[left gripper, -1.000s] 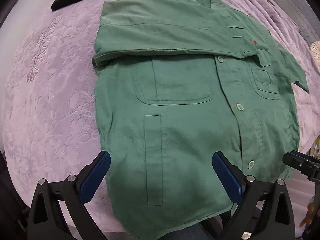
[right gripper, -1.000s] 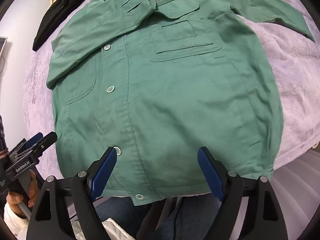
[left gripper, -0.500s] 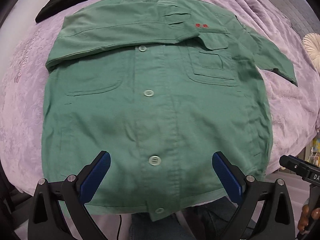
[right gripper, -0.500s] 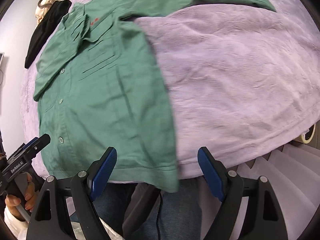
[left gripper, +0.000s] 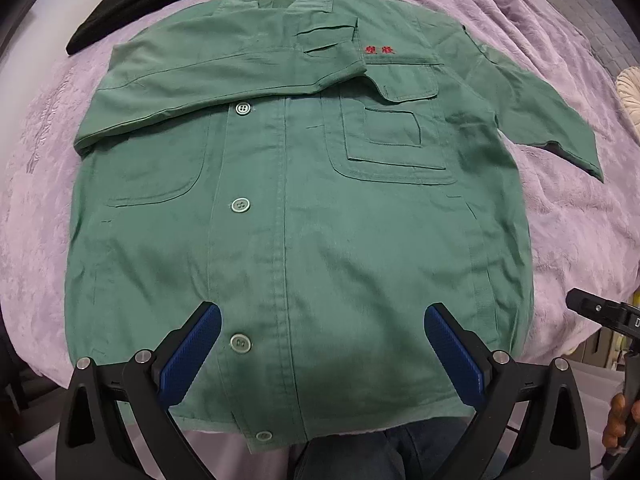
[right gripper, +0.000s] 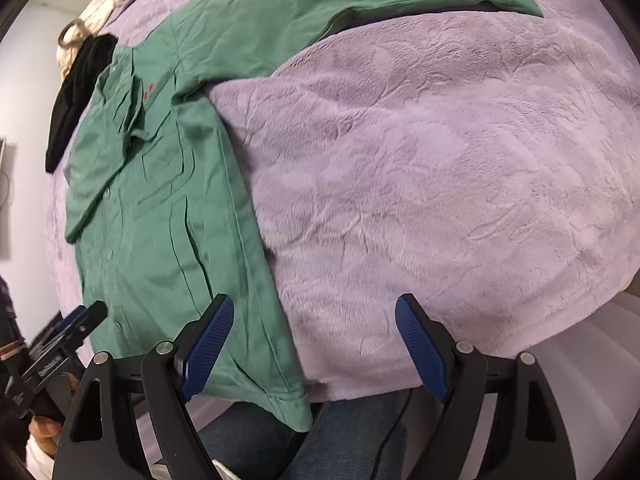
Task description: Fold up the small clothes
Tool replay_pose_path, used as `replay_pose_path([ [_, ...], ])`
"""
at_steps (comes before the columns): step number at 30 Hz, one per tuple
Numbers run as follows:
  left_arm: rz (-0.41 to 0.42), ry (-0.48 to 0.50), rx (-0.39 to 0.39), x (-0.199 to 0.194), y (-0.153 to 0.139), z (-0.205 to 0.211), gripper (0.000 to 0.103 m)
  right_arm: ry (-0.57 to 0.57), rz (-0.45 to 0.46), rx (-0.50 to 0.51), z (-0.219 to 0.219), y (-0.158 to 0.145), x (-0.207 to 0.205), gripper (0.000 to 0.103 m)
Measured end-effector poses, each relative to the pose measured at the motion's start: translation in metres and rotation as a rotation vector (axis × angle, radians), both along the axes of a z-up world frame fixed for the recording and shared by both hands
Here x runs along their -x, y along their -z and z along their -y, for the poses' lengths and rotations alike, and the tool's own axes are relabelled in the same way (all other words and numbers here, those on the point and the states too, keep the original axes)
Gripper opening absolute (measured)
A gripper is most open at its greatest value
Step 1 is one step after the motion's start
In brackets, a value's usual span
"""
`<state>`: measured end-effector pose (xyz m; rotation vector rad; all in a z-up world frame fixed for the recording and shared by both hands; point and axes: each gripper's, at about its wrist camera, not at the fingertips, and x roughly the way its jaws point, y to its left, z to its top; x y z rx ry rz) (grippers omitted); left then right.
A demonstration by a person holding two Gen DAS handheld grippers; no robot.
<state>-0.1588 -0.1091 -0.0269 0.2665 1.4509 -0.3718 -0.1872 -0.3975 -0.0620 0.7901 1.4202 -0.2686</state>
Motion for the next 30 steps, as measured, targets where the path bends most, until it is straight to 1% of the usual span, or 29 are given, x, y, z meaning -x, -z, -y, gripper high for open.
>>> replay_pose_path([
  [1,-0.008,0.002,-0.007,-0.006,0.004,0.004,0.102,0.009,0.001,0.0,0.004,0.001,-0.002,0.085],
  [3,-0.014,0.02,0.006,-0.017,0.008,0.014,0.102,0.043,-0.006,0.02,0.017,0.002,-0.005,0.085],
  [5,-0.01,0.07,0.006,-0.027,0.012,0.028,0.102,0.095,0.009,0.021,0.032,0.002,-0.004,0.085],
  [7,-0.007,0.129,-0.013,-0.037,0.017,0.045,0.102,0.161,0.022,0.018,0.05,0.0,-0.006,0.085],
  [9,-0.005,0.161,-0.021,-0.048,0.02,0.062,0.102,0.195,0.04,0.019,0.066,-0.003,-0.011,0.085],
  [13,0.029,0.18,-0.013,-0.064,0.02,0.093,0.102,0.186,0.057,0.058,0.1,-0.007,-0.029,0.085],
  [16,0.026,0.137,0.002,-0.072,0.021,0.109,0.102,0.199,0.085,0.058,0.132,-0.007,-0.043,0.085],
  [18,0.027,0.103,0.0,-0.074,0.022,0.116,0.102,0.222,0.123,0.049,0.159,-0.005,-0.055,0.085],
  [20,0.028,0.062,-0.019,-0.076,0.024,0.121,0.102,0.248,0.141,0.035,0.182,0.0,-0.065,0.085],
  [23,0.025,-0.001,-0.012,-0.079,0.028,0.124,0.102,0.29,0.175,-0.001,0.217,0.012,-0.08,0.085],
  [24,0.028,-0.009,-0.019,-0.081,0.03,0.127,0.102,0.295,0.168,-0.014,0.223,0.018,-0.083,0.085],
  [27,0.043,-0.049,-0.054,-0.086,0.04,0.139,0.102,0.33,0.104,-0.102,0.241,0.048,-0.089,0.085],
  [29,0.041,-0.08,-0.049,-0.093,0.044,0.147,0.102,0.353,0.102,-0.146,0.246,0.059,-0.088,0.085],
  [30,0.053,-0.092,-0.048,-0.096,0.044,0.151,0.102,0.367,0.108,-0.16,0.248,0.063,-0.086,0.085],
])
